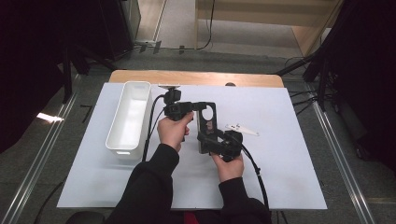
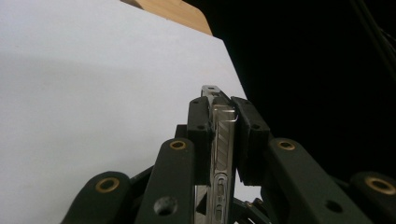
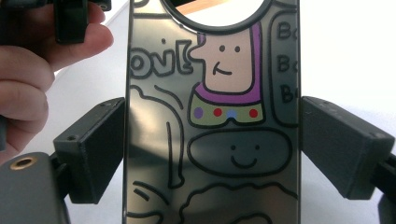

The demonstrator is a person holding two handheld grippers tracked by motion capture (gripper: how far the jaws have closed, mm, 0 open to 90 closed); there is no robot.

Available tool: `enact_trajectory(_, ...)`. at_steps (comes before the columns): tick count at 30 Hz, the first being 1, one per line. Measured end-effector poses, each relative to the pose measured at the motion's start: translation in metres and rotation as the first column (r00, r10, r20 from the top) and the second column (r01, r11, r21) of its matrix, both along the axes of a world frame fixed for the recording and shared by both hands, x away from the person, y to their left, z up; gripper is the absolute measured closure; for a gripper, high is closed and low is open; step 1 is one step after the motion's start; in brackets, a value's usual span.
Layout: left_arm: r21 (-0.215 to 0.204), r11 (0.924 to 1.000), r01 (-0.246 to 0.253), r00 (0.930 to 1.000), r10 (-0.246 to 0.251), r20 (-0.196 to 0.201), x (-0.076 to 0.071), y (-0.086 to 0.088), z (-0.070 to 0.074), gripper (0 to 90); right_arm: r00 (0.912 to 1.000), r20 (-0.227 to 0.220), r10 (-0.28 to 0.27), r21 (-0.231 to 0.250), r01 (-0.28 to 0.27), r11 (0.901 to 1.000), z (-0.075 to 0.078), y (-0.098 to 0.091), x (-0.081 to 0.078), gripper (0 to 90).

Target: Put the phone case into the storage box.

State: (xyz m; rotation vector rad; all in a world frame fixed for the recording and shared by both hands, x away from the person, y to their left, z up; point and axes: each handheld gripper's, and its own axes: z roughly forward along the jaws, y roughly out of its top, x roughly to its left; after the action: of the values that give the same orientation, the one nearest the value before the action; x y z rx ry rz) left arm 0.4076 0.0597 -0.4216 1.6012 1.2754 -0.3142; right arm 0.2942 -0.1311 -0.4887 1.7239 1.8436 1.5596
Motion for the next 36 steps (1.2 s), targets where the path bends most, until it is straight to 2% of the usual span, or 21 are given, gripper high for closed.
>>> enact_trajectory(13,0.005,1.0,0.002,1.0,-0.002,0.009,-0.001,0.001,0.003,79.0,1.0,0.005,0.007,0.004,-0.007,1.0,0.001,0.0,0.001,10.4)
enact_trajectory(23,-0.001,0.9999,0.014,0.9998,-0.014,0.013,-0.002,0.0,0.004,79.1,0.9998,-0.012,0.018,0.012,-0.018,0.9998,0.002,-0.002,0.002,10.1)
enact_trajectory(25,0.004,0.9999,0.012,0.9998,-0.012,0.018,-0.002,0.001,0.004,79.2,0.9994,-0.026,0.02,0.024,-0.019,0.9995,0.002,-0.002,0.003,7.4)
enact_trajectory(26,0.007,0.9999,0.012,0.9997,-0.012,0.02,-0.002,0.001,0.004,79.3,0.9993,-0.036,0.012,0.017,-0.011,0.9998,0.002,-0.002,0.003,1.9)
enact_trajectory(31,0.018,0.9997,0.018,0.9993,-0.018,0.032,-0.003,0.001,0.007,79.3,0.9956,-0.057,0.074,0.029,-0.073,0.9969,0.002,-0.002,0.005,0.0)
enact_trajectory(36,0.036,0.999,0.025,0.9982,-0.027,0.053,-0.003,0.003,0.011,79.3,0.9875,-0.073,0.14,0.002,-0.14,0.9901,0.008,-0.004,0.01,0.0)
